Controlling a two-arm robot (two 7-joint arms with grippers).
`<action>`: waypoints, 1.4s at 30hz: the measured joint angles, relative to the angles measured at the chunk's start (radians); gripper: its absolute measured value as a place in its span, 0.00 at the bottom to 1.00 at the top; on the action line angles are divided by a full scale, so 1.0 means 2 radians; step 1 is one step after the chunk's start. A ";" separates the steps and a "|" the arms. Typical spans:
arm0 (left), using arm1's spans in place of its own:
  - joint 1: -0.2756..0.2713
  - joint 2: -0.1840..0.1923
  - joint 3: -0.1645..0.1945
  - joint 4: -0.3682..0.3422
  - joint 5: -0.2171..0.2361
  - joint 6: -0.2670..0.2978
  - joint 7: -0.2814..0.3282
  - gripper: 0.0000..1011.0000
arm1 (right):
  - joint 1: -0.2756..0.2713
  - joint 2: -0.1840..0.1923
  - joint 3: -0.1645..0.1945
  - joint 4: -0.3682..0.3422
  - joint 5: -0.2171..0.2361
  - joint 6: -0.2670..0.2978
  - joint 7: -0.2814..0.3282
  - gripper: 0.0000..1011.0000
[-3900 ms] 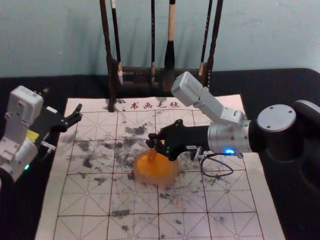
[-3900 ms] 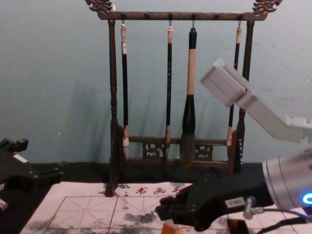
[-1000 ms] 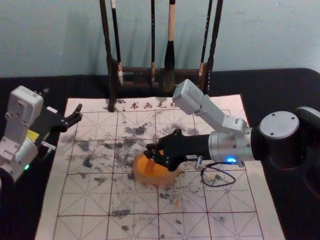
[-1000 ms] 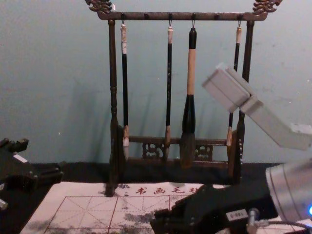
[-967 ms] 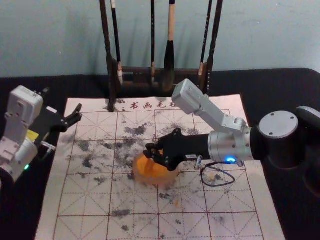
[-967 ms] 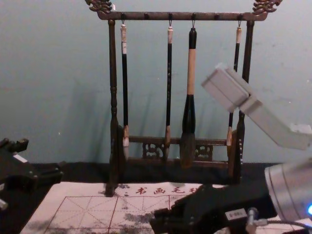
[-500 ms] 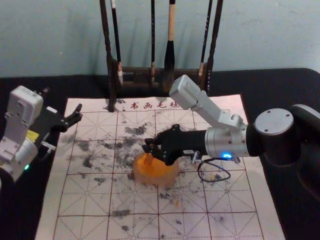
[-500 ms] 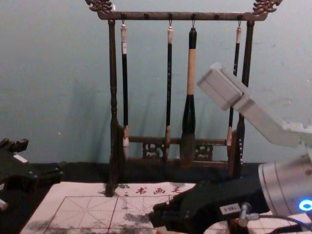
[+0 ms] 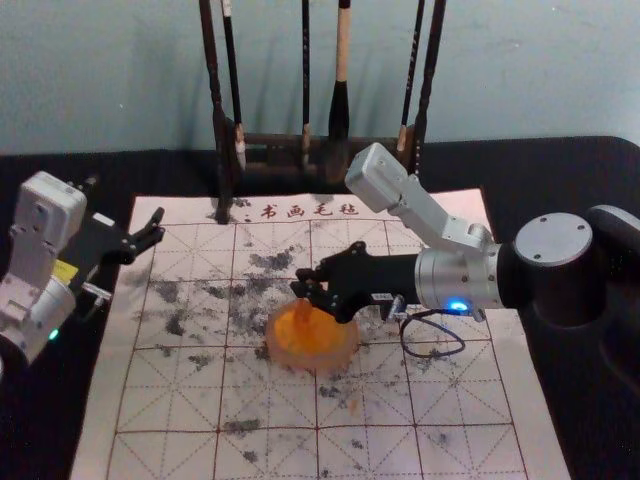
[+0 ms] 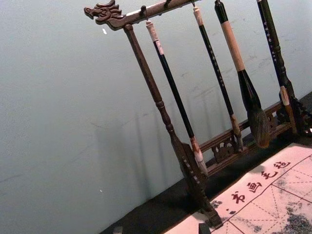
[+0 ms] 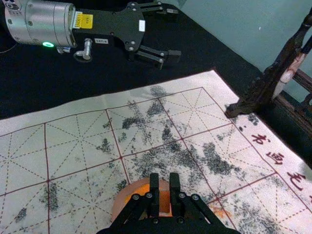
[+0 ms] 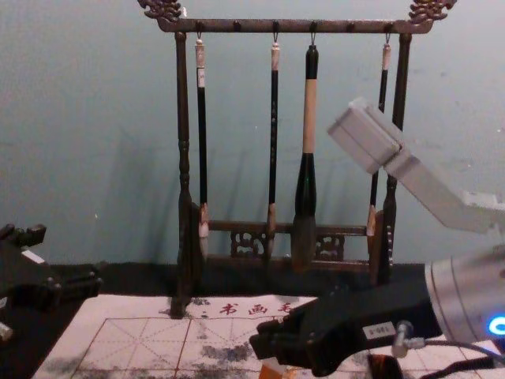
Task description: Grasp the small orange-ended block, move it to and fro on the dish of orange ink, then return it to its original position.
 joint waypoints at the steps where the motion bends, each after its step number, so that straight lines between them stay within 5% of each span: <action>1: 0.000 0.000 0.000 0.000 0.000 0.000 0.000 0.99 | 0.000 0.000 0.001 0.001 0.000 0.000 0.000 0.12; 30: 0.000 0.000 0.000 0.000 0.000 0.000 0.000 0.99 | -0.001 0.008 0.011 -0.004 -0.002 -0.003 0.003 0.12; 42: 0.000 0.000 0.000 0.000 0.000 0.000 0.000 0.99 | -0.015 0.037 0.045 -0.060 0.035 0.003 -0.003 0.12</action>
